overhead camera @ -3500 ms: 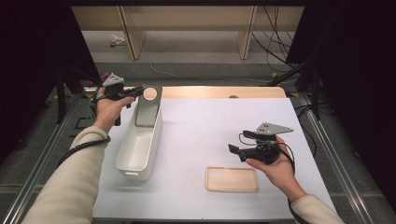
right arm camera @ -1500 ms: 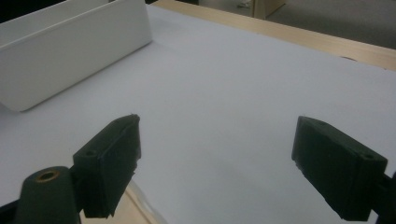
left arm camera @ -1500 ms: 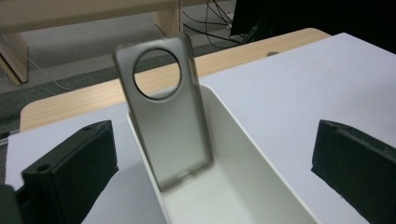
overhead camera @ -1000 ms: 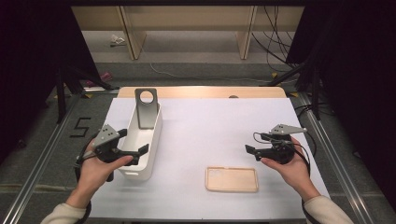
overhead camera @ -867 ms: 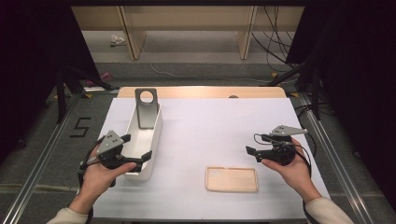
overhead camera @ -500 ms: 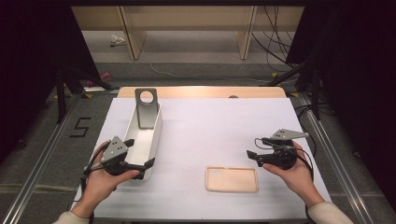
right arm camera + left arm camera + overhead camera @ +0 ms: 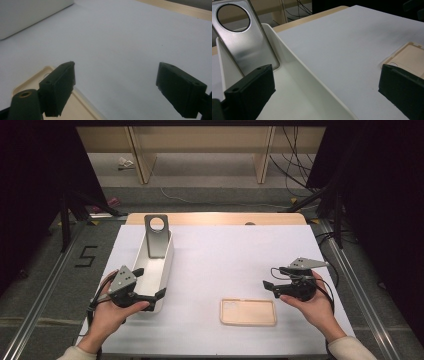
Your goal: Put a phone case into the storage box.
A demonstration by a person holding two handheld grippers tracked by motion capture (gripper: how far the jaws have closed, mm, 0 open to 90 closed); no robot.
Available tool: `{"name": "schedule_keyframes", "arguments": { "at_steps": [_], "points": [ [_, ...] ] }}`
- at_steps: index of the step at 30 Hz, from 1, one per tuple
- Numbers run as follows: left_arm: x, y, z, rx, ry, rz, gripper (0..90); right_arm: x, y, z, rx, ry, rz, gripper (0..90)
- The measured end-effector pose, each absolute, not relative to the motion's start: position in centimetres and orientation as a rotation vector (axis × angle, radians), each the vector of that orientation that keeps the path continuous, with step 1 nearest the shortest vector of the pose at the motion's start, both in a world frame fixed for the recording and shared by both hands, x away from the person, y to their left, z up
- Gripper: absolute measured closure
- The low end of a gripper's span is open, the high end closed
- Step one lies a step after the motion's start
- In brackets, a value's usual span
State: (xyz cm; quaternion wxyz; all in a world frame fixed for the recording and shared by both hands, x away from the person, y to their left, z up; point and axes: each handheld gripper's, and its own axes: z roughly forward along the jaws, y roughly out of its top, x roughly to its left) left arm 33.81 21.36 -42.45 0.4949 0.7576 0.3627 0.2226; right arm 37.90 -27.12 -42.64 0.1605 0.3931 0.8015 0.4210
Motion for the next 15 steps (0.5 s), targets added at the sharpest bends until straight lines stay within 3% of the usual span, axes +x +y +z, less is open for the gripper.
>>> {"name": "schedule_keyframes", "arguments": {
  "at_steps": [10, 13, 14, 15],
  "points": [
    [33.6, 21.23, -42.25, 1.828, 0.887, 0.546, 0.4, 37.77, -27.1, -43.28, 1.137, 2.386, 1.096, 27.9],
    [33.65, 21.34, -42.23, 1.82, 0.899, 0.546, 0.6, 37.64, -27.06, -43.18, 1.109, 2.4, 1.088, 35.6],
    [33.69, 21.36, -42.21, 1.821, 0.898, 0.548, 0.7, 37.69, -26.68, -43.04, 1.052, 2.429, 1.093, 43.9],
    [33.71, 21.37, -42.21, 1.82, 0.898, 0.549, 0.7, 37.69, -26.68, -43.04, 1.052, 2.429, 1.093, 43.9]
  ]
}}
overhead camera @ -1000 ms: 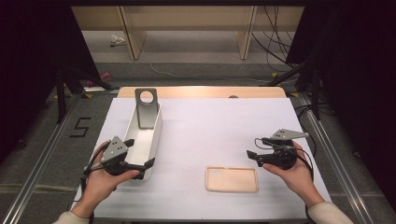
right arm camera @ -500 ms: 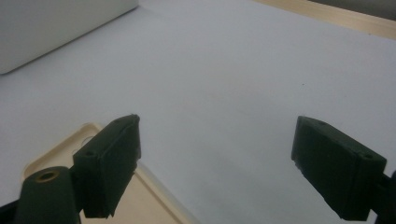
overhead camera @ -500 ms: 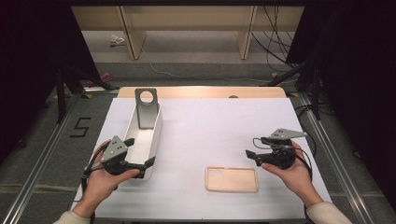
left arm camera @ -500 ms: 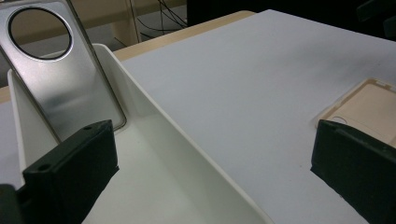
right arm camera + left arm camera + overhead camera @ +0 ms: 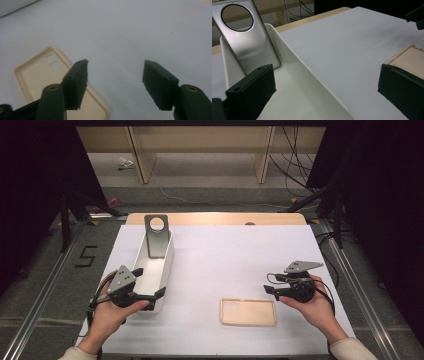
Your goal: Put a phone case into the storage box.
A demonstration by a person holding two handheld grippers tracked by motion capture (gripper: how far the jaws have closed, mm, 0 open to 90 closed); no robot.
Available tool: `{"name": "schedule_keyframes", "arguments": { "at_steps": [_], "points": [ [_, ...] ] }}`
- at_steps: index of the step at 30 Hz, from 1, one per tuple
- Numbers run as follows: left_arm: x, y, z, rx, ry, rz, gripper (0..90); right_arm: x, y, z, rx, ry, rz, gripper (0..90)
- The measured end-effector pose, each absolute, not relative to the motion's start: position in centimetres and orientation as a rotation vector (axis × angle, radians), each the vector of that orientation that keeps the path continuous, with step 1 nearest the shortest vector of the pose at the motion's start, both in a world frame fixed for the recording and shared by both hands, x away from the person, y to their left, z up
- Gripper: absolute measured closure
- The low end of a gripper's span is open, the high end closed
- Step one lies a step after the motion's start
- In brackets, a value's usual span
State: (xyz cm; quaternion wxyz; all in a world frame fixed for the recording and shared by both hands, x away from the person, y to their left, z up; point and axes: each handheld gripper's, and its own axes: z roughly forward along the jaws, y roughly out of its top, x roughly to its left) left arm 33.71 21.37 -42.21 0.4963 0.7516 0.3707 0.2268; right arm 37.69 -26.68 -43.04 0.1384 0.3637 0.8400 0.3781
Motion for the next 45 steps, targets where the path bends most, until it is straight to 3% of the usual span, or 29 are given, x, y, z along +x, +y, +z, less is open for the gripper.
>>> {"name": "schedule_keyframes", "arguments": {
  "at_steps": [5, 7, 24, 45],
  "points": [
    [33.8, 21.3, -42.4, 1.827, 0.895, 0.541, 1.0, 38.0, -24.5, -43.0, 0.895, 2.55, 1.035, 81.3],
    [33.8, 21.3, -42.5, 1.826, 0.896, 0.542, 1.1, 38.2, -23.4, -43.1, 0.848, 2.606, 0.996, 89.4],
    [33.8, 21.2, -42.5, 1.831, 0.89, 0.539, 1.6, 38.5, -16.3, -45.5, 0.597, 2.855, 0.729, 90.0],
    [33.9, 20.2, -42.4, 1.833, 0.863, 0.525, 2.1, 38.8, -15.4, -45.7, 0.615, 2.877, 0.753, 90.0]
  ]
}}
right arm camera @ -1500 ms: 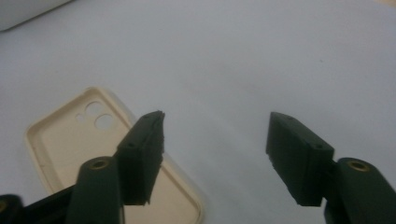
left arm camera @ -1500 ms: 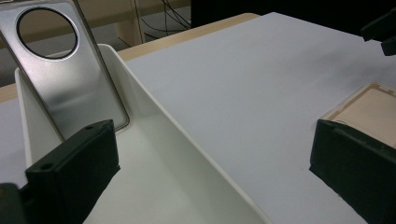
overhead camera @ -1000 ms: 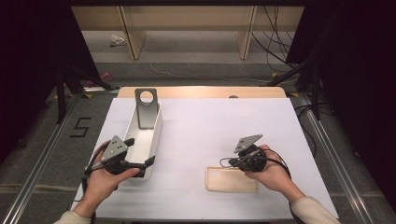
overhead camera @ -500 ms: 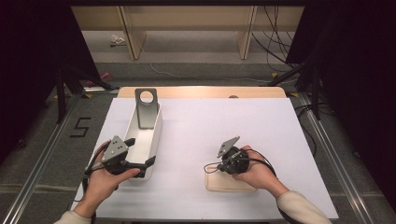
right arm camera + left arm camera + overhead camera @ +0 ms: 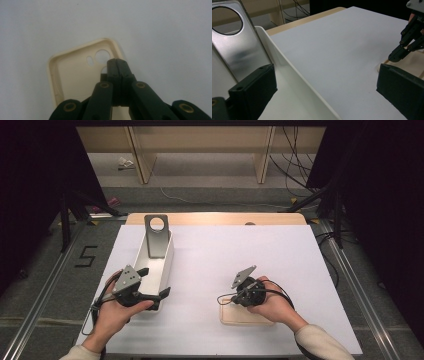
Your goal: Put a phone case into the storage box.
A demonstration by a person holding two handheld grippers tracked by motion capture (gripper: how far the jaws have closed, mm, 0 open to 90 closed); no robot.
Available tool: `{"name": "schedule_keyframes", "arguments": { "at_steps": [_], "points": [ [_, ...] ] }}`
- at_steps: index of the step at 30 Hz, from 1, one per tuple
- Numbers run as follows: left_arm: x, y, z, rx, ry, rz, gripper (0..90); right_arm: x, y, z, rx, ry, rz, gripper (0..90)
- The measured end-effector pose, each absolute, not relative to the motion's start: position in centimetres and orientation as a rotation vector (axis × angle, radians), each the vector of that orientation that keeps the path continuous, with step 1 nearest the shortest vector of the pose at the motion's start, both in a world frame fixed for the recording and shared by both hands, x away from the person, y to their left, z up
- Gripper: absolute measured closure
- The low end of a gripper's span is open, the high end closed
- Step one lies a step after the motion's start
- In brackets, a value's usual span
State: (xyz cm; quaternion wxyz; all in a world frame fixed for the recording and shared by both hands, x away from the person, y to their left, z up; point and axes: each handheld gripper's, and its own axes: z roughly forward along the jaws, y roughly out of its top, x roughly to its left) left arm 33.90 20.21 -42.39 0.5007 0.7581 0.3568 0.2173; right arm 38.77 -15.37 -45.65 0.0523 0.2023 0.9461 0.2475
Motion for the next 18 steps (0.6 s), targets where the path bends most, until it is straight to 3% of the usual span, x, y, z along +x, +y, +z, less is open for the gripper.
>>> {"name": "schedule_keyframes", "arguments": {
  "at_steps": [18],
  "points": [
    [33.93, 20.23, -42.62, 1.84, 0.866, 0.525, 2.3, 38.84, -14.54, -46.24, 0.564, 2.928, 0.674, 90.0]
  ]
}}
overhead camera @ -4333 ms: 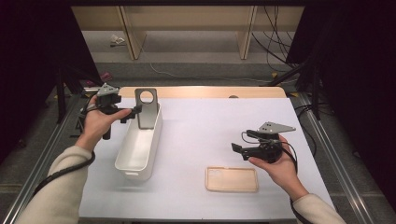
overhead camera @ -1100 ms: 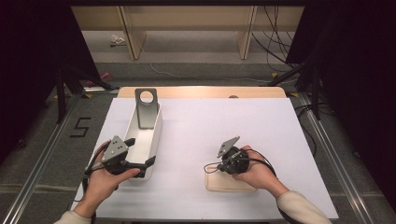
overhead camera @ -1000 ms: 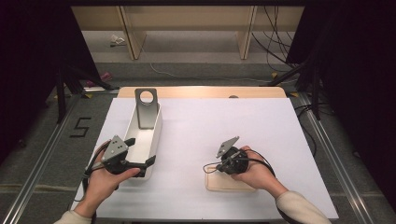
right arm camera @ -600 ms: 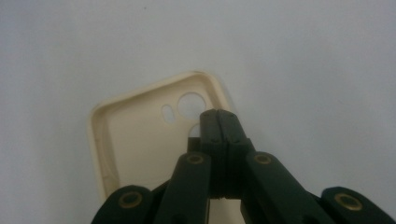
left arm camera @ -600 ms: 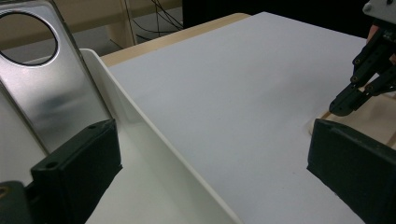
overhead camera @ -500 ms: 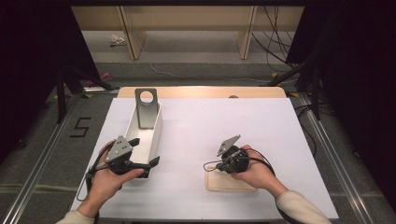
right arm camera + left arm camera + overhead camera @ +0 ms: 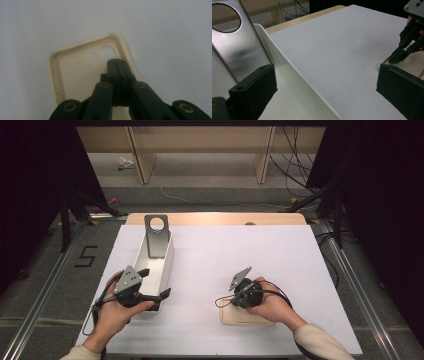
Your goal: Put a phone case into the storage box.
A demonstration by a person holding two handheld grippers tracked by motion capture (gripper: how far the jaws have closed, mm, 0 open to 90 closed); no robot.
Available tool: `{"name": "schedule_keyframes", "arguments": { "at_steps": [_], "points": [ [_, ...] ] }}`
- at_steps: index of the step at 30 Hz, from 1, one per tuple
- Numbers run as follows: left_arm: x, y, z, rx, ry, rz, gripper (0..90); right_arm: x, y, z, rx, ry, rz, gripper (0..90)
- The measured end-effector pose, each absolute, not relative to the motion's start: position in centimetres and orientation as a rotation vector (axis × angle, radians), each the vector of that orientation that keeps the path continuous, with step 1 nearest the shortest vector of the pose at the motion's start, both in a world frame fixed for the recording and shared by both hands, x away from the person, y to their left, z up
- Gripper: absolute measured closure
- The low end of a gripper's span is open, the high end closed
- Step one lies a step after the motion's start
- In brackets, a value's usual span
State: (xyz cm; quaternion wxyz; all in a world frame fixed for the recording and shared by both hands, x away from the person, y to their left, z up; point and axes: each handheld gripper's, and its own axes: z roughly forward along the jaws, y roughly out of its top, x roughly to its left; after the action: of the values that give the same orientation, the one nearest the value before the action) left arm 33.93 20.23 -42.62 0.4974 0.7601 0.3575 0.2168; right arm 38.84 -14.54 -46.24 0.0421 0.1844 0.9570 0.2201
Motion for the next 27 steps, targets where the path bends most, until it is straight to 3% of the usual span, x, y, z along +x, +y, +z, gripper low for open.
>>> {"name": "schedule_keyframes", "arguments": {
  "at_steps": [27],
  "points": [
    [34.0, 20.3, -42.7, 1.838, 0.868, 0.526, 3.1, 42.1, -15.0, -46.4, 0.809, 2.821, 0.645, 90.0]
  ]
}}
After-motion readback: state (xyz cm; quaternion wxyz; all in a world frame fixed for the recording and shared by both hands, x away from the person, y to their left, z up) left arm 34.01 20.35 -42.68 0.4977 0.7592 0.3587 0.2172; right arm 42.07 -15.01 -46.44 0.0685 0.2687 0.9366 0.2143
